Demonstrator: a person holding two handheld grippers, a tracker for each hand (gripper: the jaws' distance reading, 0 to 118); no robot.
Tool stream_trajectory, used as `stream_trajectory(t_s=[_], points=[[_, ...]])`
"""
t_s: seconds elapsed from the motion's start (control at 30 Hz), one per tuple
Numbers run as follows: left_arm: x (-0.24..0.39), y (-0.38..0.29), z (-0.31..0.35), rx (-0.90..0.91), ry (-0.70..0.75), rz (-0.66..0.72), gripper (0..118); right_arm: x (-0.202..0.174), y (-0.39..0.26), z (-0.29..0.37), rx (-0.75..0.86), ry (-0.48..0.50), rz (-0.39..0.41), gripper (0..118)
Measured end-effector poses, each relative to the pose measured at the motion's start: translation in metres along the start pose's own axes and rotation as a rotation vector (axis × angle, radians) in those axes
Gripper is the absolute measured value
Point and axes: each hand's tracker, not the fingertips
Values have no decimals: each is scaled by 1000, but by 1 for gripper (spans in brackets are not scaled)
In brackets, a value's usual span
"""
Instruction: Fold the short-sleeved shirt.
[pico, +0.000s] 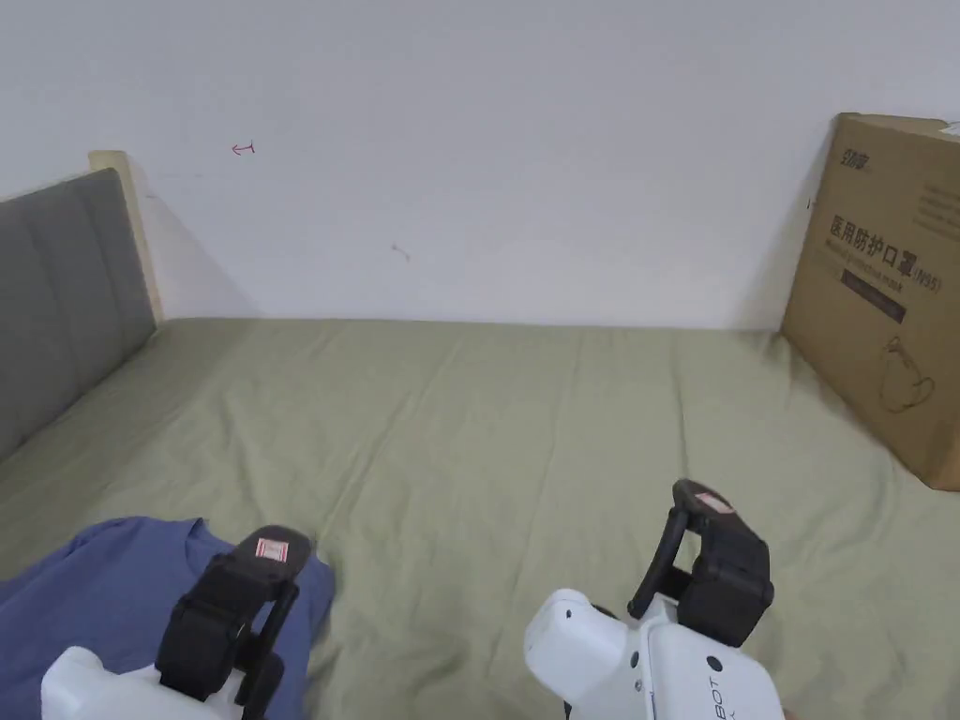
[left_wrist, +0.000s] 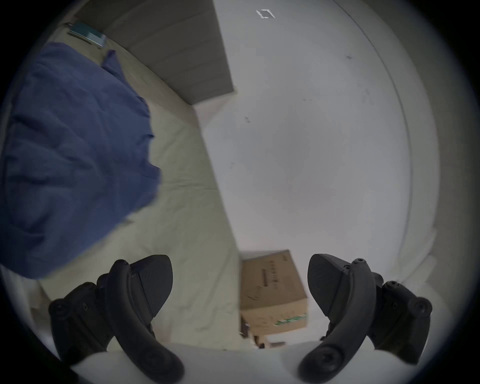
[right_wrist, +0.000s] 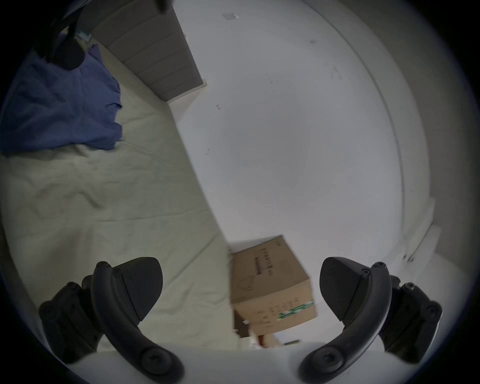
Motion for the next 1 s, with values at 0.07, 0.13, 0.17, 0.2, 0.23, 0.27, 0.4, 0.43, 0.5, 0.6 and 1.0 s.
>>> stream_trajectory(t_s=[0.07, 0.13, 0.17, 0.2, 0.23, 0.27, 0.4, 0.43, 0.5, 0.6, 1.0], points=[[8, 2, 1, 54, 53, -120, 108, 5, -2, 2, -16, 64, -109, 118], [29, 3, 2, 90, 33, -283, 108, 19, -2, 0, 0, 66, -294, 118], [43, 2, 2, 98, 36, -374, 108, 31, -2, -3, -18, 70, -427, 118], [58, -1, 2, 108, 24, -489, 108, 46, -3, -4, -57, 95, -598, 118], [72, -4, 2, 112, 23, -599, 108, 59, -8, -8, -74, 133, -760, 118], [85, -5, 5, 116, 23, -715, 108, 72, -16, -10, -71, 183, -915, 118], [112, -34, 17, 152, -56, -1232, 109, 92, -57, -17, -78, 248, -1409, 118], [111, -42, 20, 157, -86, -1327, 109, 91, -69, -19, -121, 206, -1444, 118], [106, -55, 23, 163, -35, -1424, 109, 84, -83, -20, -209, 148, -1463, 118], [99, -55, 19, 130, 6, -1416, 109, 78, -89, -16, -189, 147, -1388, 118], [112, -47, 20, 175, 30, -1370, 115, 79, -55, -7, -176, 84, -1145, 118]])
